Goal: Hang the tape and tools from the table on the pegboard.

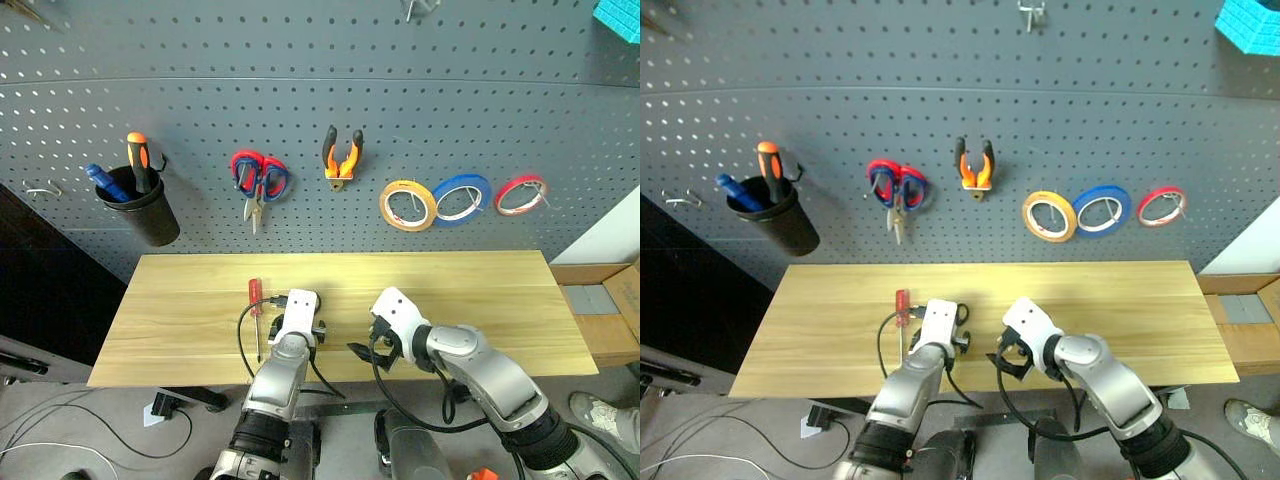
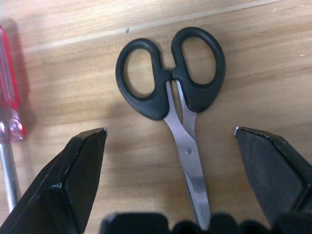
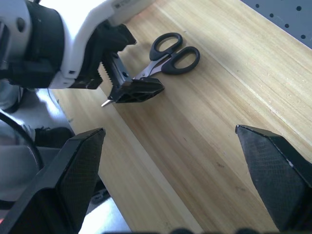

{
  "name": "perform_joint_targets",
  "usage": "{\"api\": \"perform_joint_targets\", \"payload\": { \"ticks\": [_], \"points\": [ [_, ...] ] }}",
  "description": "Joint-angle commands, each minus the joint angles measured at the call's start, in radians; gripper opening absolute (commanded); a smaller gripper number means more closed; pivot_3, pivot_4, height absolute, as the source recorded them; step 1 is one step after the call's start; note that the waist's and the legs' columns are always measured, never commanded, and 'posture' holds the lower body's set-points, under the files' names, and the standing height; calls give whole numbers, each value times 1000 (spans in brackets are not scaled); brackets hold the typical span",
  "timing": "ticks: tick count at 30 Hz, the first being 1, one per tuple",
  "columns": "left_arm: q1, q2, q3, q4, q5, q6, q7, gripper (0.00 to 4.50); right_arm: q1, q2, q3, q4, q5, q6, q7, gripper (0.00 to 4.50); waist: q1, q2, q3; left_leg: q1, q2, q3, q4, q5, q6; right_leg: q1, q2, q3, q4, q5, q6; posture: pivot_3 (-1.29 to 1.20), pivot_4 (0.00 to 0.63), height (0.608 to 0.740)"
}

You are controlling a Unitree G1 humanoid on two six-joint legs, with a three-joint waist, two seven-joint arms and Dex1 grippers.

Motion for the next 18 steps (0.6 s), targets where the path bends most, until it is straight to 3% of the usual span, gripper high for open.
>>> {"api": "perform_joint_targets", "payload": {
  "ticks": [1, 10, 11, 18],
  "points": [
    [40, -36, 21, 65, 5, 104, 34, 3638, -19, -3, -25, -28, 3, -7, 15, 4500, -4, 0, 0, 0, 0, 0, 0, 0, 0, 0, 0, 0, 0, 0, 0, -128, 271, 740],
    [46, -59, 102, 43, -48, 201, 65, 371, -42, 0, -29, -16, -5, -13, 26, 4500, -24, 1, 0, 3, 1, 1, -1, -1, -1, 1, 0, 1, 0, 0, 1, -114, 267, 740],
    [48, -55, 109, 42, -50, 200, 68, 179, -47, 1, -31, -11, -7, -17, 28, 4500, -24, 1, -1, 3, 1, 1, -1, -1, -1, 2, 0, 1, 0, 0, 1, -111, 267, 740],
    [57, -2, 52, 7, -57, 93, -10, 185, -87, 8, -36, 9, -7, -39, 46, 4500, -21, 2, 0, 5, 1, 0, -2, -2, -3, 4, 0, 1, -1, -1, 1, -100, 255, 740]
  ]
}}
